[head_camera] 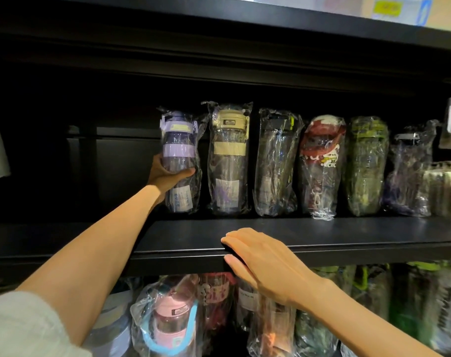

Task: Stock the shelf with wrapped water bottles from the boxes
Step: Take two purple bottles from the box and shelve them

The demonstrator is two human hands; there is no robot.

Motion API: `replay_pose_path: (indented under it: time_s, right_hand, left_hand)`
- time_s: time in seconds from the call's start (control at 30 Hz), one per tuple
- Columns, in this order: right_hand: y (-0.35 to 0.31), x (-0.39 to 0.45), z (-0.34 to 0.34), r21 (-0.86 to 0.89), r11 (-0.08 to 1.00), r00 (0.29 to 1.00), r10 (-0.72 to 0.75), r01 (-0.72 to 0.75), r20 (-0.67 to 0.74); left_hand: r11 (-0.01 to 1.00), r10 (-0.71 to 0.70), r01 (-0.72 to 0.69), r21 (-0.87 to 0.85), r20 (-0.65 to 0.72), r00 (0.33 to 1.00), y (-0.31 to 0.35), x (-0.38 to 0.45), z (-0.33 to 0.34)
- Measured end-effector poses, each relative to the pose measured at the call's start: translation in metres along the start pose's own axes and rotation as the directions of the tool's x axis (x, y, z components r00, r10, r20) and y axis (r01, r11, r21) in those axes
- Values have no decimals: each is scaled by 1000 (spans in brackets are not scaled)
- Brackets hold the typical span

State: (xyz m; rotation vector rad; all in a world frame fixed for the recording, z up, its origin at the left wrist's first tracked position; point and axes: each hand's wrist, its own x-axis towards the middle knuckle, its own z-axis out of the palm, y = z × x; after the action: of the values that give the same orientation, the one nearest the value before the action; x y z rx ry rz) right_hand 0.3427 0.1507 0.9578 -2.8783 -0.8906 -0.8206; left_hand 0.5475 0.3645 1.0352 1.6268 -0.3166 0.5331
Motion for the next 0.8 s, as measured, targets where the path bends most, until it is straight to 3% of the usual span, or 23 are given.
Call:
replay_pose_path:
  time_s: [0.43, 0.67, 0.8]
  right_hand:
    - [-1, -2, -4, 13, 1000, 1000, -15, 15, 10]
    - [0, -4, -4, 29, 1000, 1000, 4, -4, -3]
    - [-3, -7, -7, 29, 999, 999, 22, -21, -28]
  left_hand:
    - [986, -79, 77, 150, 4, 997, 16, -10, -8]
    - [978, 56, -43, 206, -59, 997, 47, -29, -20]
    - [910, 53, -42, 412, -15, 998, 61, -57, -35]
